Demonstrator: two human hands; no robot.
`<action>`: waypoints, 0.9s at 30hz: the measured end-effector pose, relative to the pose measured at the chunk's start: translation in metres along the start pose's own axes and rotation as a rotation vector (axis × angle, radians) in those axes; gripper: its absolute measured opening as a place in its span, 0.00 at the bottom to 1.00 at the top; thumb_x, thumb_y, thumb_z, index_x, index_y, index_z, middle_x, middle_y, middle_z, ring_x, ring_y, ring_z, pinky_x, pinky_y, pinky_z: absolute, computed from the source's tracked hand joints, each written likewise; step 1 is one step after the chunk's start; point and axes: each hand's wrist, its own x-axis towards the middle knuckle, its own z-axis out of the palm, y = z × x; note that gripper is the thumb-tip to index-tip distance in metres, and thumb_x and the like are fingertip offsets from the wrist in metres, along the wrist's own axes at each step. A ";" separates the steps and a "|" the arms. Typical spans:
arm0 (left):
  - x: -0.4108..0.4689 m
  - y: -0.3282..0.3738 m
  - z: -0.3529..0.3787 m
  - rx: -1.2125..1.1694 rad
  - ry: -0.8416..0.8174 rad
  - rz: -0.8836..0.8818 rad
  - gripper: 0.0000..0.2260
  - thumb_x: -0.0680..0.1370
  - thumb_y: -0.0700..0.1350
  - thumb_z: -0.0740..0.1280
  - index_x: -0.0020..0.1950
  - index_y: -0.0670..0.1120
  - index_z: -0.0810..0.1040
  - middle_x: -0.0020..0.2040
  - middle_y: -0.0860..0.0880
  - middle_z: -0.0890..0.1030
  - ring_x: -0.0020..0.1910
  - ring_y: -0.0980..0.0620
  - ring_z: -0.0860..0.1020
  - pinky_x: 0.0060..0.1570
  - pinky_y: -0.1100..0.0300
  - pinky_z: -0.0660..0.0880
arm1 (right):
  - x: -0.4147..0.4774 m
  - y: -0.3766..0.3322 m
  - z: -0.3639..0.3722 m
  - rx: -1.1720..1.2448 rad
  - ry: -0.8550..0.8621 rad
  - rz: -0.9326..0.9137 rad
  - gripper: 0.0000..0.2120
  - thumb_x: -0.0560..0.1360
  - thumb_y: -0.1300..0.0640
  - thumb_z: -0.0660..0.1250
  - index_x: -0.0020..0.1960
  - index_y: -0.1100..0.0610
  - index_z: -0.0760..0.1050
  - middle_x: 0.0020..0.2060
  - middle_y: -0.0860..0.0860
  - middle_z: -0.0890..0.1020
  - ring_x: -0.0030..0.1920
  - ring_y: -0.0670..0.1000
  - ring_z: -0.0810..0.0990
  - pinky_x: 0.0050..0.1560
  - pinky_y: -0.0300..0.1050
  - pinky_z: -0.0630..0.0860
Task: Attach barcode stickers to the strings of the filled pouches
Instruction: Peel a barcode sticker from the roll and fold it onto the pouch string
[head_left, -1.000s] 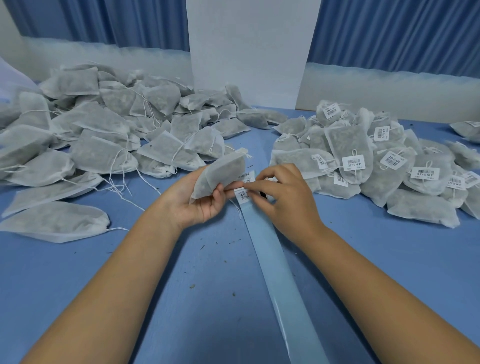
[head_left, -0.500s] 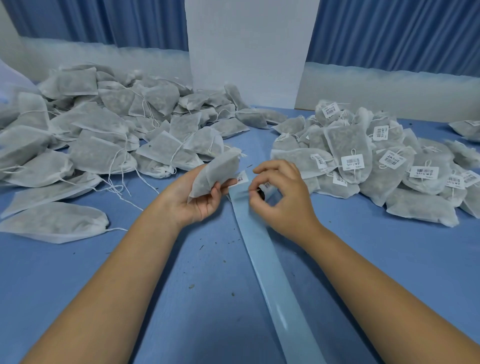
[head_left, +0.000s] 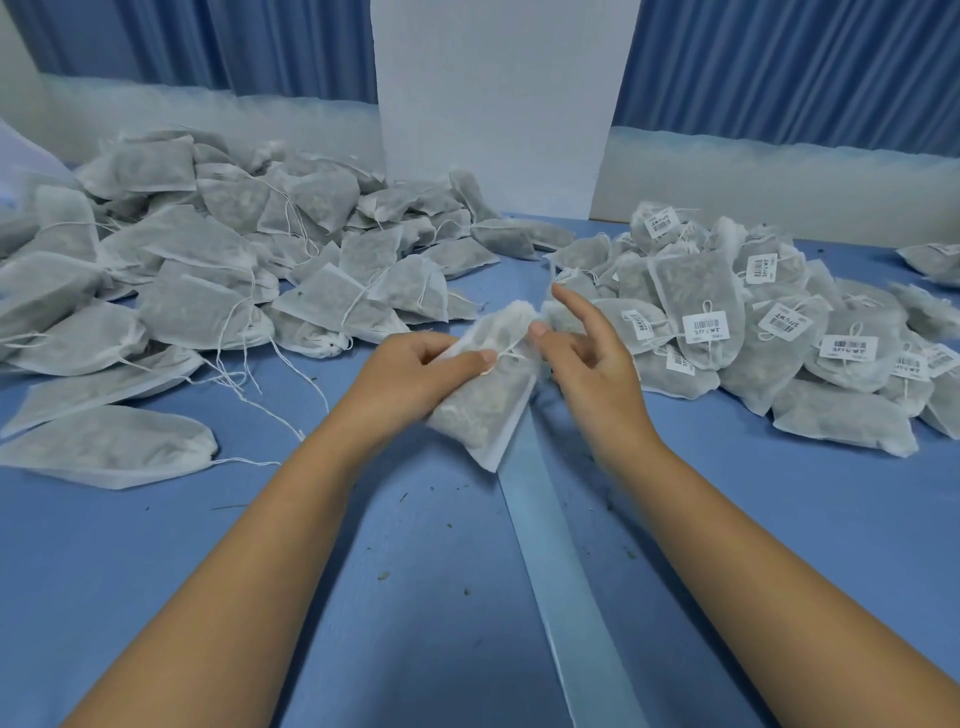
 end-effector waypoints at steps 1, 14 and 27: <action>-0.001 0.000 0.001 0.023 -0.035 0.019 0.10 0.75 0.52 0.74 0.47 0.46 0.85 0.42 0.43 0.84 0.39 0.55 0.77 0.42 0.58 0.71 | 0.000 -0.001 0.000 0.034 -0.023 -0.002 0.19 0.77 0.55 0.70 0.65 0.40 0.72 0.35 0.54 0.82 0.40 0.42 0.78 0.52 0.35 0.76; 0.008 -0.009 -0.004 0.056 -0.017 -0.017 0.05 0.72 0.50 0.75 0.44 0.50 0.85 0.37 0.52 0.83 0.36 0.60 0.78 0.38 0.66 0.72 | 0.006 -0.003 -0.001 0.089 0.116 -0.072 0.11 0.75 0.58 0.72 0.54 0.46 0.80 0.42 0.45 0.80 0.44 0.43 0.77 0.51 0.37 0.75; 0.008 -0.007 -0.005 -0.019 -0.063 0.006 0.08 0.69 0.51 0.76 0.47 0.51 0.85 0.41 0.53 0.85 0.38 0.58 0.81 0.39 0.65 0.75 | 0.002 -0.003 0.001 0.026 -0.006 0.054 0.05 0.75 0.60 0.71 0.40 0.55 0.81 0.33 0.41 0.82 0.34 0.37 0.77 0.38 0.28 0.72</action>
